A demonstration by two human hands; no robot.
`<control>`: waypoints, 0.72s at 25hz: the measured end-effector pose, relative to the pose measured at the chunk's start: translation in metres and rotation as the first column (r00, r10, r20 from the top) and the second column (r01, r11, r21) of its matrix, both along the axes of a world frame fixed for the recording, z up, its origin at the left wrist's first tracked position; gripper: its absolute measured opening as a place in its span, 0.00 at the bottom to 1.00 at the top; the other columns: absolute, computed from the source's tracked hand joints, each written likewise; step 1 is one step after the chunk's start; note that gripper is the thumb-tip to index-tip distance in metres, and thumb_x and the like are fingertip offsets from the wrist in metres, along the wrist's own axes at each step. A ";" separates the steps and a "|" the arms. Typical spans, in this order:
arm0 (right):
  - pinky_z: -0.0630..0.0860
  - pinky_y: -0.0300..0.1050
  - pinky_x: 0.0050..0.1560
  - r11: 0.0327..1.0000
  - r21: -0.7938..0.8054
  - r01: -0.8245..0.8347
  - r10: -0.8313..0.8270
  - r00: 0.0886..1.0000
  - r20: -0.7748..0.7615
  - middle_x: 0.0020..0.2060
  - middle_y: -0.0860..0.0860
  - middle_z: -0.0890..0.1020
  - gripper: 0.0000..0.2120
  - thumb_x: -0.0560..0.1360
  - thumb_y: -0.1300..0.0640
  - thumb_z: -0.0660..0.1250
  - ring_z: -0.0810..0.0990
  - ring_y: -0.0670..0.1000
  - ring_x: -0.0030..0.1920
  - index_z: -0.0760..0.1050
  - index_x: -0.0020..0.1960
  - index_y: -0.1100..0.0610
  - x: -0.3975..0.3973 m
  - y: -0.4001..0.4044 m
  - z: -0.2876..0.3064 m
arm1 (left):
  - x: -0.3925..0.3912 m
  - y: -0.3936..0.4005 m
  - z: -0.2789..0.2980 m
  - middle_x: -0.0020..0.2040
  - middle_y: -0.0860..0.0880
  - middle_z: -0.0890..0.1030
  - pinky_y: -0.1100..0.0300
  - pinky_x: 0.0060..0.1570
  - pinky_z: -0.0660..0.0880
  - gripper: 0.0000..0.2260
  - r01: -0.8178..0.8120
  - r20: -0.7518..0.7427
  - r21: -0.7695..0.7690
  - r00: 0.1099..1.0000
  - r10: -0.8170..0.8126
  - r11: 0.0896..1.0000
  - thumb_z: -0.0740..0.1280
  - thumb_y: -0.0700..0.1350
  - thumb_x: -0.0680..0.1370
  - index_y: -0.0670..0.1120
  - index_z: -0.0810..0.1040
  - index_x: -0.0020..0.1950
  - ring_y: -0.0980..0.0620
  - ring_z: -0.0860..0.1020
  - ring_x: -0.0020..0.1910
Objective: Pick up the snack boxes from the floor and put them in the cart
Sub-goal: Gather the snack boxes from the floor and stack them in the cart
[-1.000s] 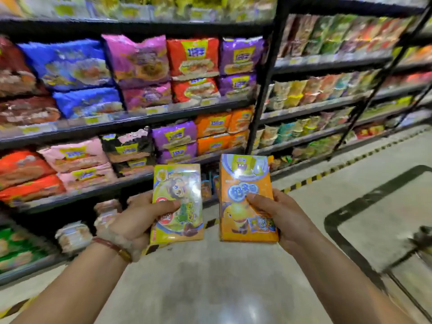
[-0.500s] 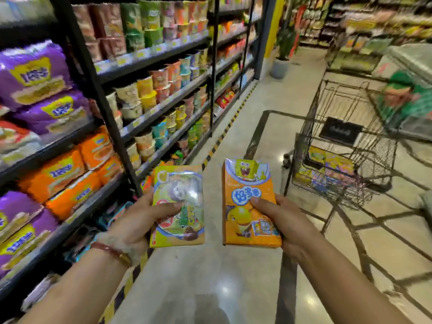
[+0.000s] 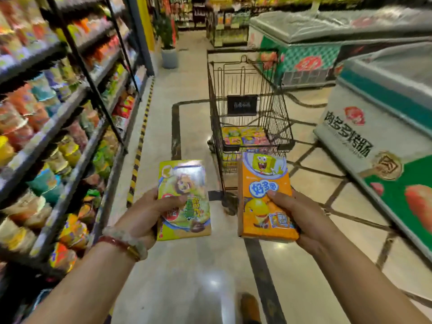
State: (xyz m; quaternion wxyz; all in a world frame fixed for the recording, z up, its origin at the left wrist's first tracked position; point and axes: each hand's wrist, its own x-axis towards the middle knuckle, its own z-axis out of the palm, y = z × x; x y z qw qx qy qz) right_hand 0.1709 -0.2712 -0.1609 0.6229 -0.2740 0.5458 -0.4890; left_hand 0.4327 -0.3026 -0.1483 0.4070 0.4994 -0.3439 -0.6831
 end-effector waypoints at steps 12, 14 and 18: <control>0.82 0.53 0.46 0.994 -0.007 0.106 -0.106 0.994 -0.008 0.46 0.58 0.85 0.25 0.61 0.54 0.72 0.85 0.57 0.42 0.78 0.57 0.61 -0.150 -0.179 -0.010 | -0.144 -0.204 -0.017 0.52 0.35 0.82 0.44 0.41 0.80 0.25 0.060 -0.006 0.052 0.998 -0.060 0.997 0.73 0.34 0.64 0.36 0.76 0.60 0.40 0.83 0.43; 0.82 0.54 0.46 0.996 -0.014 0.090 -0.091 0.995 -0.034 0.46 0.58 0.85 0.25 0.62 0.54 0.72 0.85 0.57 0.42 0.78 0.57 0.61 -0.168 -0.213 -0.009 | -0.158 -0.234 -0.019 0.54 0.35 0.81 0.44 0.42 0.80 0.27 0.052 0.004 0.038 0.999 -0.053 0.998 0.73 0.33 0.63 0.37 0.75 0.62 0.40 0.83 0.44; 0.82 0.52 0.44 0.997 0.000 0.075 -0.075 0.996 -0.039 0.46 0.57 0.85 0.24 0.62 0.54 0.72 0.85 0.57 0.42 0.77 0.57 0.60 -0.187 -0.266 -0.014 | -0.174 -0.283 -0.021 0.53 0.36 0.82 0.47 0.37 0.81 0.23 0.038 -0.014 0.049 0.999 -0.037 0.998 0.68 0.37 0.66 0.37 0.76 0.61 0.42 0.84 0.41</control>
